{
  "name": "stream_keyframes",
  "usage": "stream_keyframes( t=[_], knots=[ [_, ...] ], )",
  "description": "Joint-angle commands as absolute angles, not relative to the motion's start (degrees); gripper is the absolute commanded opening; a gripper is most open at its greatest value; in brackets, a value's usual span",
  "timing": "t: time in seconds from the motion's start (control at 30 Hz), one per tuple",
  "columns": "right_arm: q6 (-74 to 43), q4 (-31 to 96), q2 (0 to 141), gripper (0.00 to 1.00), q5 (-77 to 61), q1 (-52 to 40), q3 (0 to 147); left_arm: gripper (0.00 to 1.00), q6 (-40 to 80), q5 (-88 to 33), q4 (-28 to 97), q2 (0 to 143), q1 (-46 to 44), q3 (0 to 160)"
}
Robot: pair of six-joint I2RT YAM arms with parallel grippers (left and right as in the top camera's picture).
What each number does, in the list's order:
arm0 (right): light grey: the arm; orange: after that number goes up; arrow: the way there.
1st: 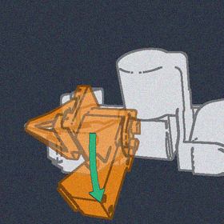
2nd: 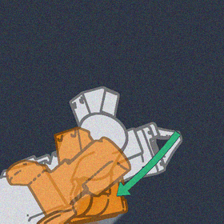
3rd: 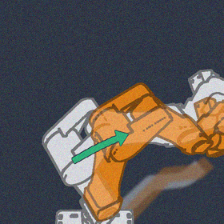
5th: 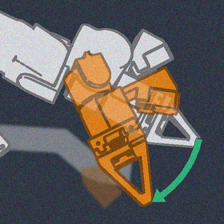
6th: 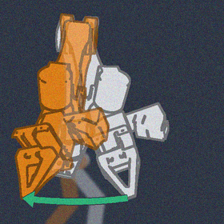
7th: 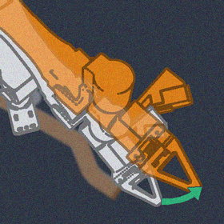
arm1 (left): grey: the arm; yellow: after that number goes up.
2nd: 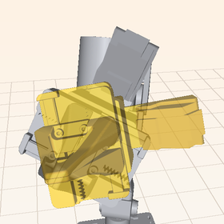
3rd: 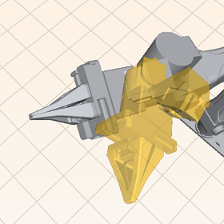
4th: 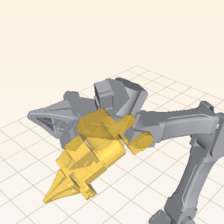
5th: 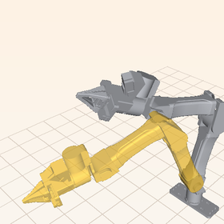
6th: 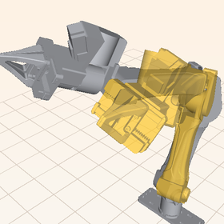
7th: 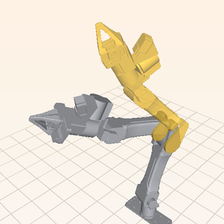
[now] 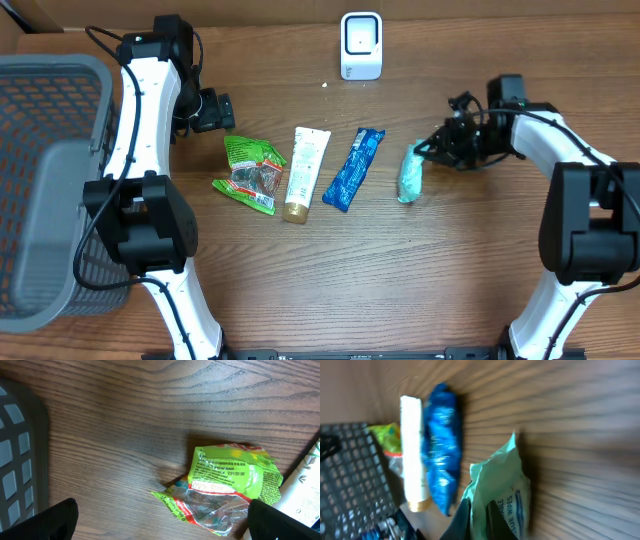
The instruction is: Scan the item barcode
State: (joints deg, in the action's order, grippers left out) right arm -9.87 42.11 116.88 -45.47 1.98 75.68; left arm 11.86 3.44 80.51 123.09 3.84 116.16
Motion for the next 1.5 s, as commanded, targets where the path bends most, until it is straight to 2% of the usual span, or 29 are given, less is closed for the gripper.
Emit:
stream_keyframes(
  t=[0.0,0.1,0.27,0.33,0.47,0.6,0.67,0.77,0.93,1.0,1.13,1.3,1.47],
  knots=[
    [-10.04,42.26,117.78,0.04,-36.18,5.34,74.96,1.0,12.45,3.01,80.49,121.73,3.6,115.96],
    [-10.0,42.78,117.78,0.11,-30.65,8.12,74.96,1.0,12.45,3.01,80.49,121.73,3.64,115.96],
    [-8.43,45.12,117.78,0.49,-23.79,10.92,74.98,1.0,12.45,3.01,80.49,121.73,3.64,115.96],
    [-5.41,47.24,117.78,0.54,-22.5,11.35,75.75,1.0,12.45,3.01,80.49,121.73,3.64,115.96],
    [1.83,53.25,117.78,0.54,-22.55,11.42,80.93,0.99,12.45,3.01,80.49,121.73,3.64,115.96],
    [1.98,57.95,117.78,0.54,-22.85,10.94,85.76,1.0,12.45,3.01,80.49,121.73,3.62,115.96],
    [0.05,61.93,117.78,0.5,-22.48,10.07,86.19,1.0,12.45,3.01,80.49,121.73,3.62,115.96],
    [-5.23,66.28,117.8,0.38,-20.38,8.99,84.88,0.99,12.45,3.01,80.49,121.73,3.64,115.96],
    [-10.52,66.24,117.8,0.36,-15.97,6.31,79.35,1.0,12.45,3.01,80.49,121.73,3.64,115.96],
    [-10.46,66.08,117.8,0.32,-17.08,4.67,77.8,1.0,12.45,3.01,80.49,121.73,3.64,115.96],
    [-8.6,69.43,117.78,0.31,-18.11,-0.95,77.21,1.0,12.45,3.01,80.49,121.73,3.46,115.96],
    [-8.51,67.13,117.78,0.31,-20.56,-7.55,78.02,1.0,12.45,3.01,80.49,121.73,3.4,115.96],
    [-5.89,72.36,117.08,0.31,-21.96,-7.53,84.88,1.0,12.45,3.01,80.49,121.73,3.36,115.96]
  ],
)
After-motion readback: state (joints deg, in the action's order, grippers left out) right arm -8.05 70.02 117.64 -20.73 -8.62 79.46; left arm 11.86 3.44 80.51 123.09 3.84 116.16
